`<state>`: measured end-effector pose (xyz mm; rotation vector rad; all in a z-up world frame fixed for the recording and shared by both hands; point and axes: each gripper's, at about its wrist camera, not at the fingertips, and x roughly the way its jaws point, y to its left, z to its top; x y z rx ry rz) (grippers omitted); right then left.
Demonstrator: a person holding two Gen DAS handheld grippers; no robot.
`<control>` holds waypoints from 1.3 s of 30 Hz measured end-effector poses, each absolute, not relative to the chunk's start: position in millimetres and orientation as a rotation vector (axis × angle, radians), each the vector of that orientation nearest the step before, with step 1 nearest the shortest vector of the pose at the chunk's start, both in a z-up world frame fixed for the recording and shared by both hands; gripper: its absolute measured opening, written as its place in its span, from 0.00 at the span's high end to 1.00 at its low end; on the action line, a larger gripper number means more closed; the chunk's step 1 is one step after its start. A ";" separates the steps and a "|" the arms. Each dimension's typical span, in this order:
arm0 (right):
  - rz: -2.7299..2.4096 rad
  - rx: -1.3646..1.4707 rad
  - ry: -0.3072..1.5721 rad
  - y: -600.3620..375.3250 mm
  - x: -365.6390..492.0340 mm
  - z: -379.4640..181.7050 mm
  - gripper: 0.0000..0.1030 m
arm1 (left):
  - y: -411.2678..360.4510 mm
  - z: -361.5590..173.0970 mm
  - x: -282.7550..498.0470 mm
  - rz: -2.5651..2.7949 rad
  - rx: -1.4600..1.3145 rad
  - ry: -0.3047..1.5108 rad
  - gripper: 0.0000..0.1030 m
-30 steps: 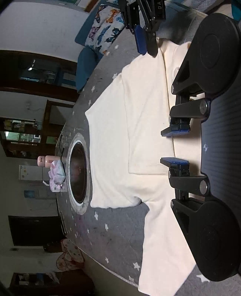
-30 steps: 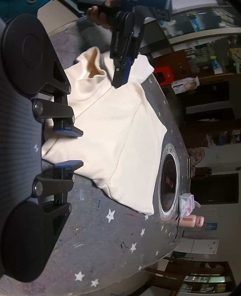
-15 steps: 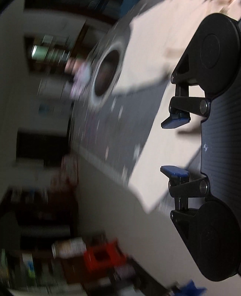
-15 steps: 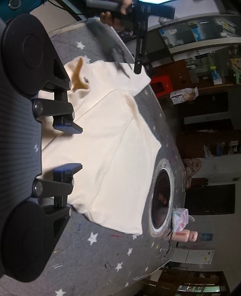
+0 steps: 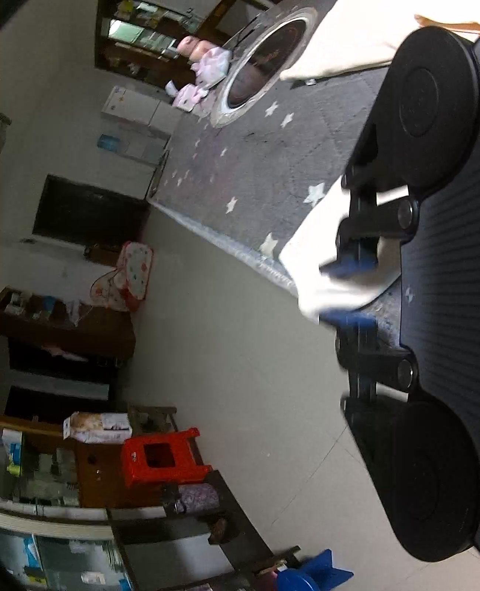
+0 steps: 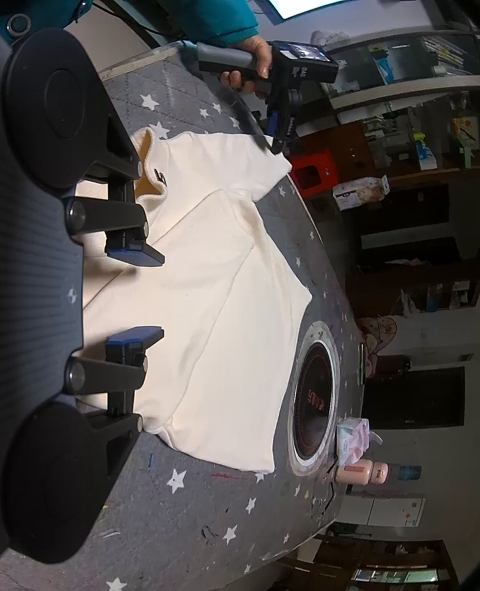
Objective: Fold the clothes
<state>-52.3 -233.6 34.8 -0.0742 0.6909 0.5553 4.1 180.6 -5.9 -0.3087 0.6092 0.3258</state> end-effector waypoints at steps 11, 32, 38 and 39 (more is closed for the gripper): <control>0.506 -0.019 0.656 -251.2 -55.9 40.5 0.66 | 120.8 57.8 -24.3 -0.022 -0.388 0.478 0.95; 0.377 0.070 0.623 -299.4 -74.4 39.9 0.66 | -82.3 50.9 -44.4 -0.724 -0.233 0.632 0.79; 0.386 0.066 0.615 -297.3 -73.0 44.1 0.66 | -53.6 42.9 -51.0 -0.663 -0.192 0.641 0.57; 0.392 0.063 0.616 -295.6 -71.9 44.4 0.66 | -45.8 39.9 -49.6 -0.636 -0.188 0.651 0.57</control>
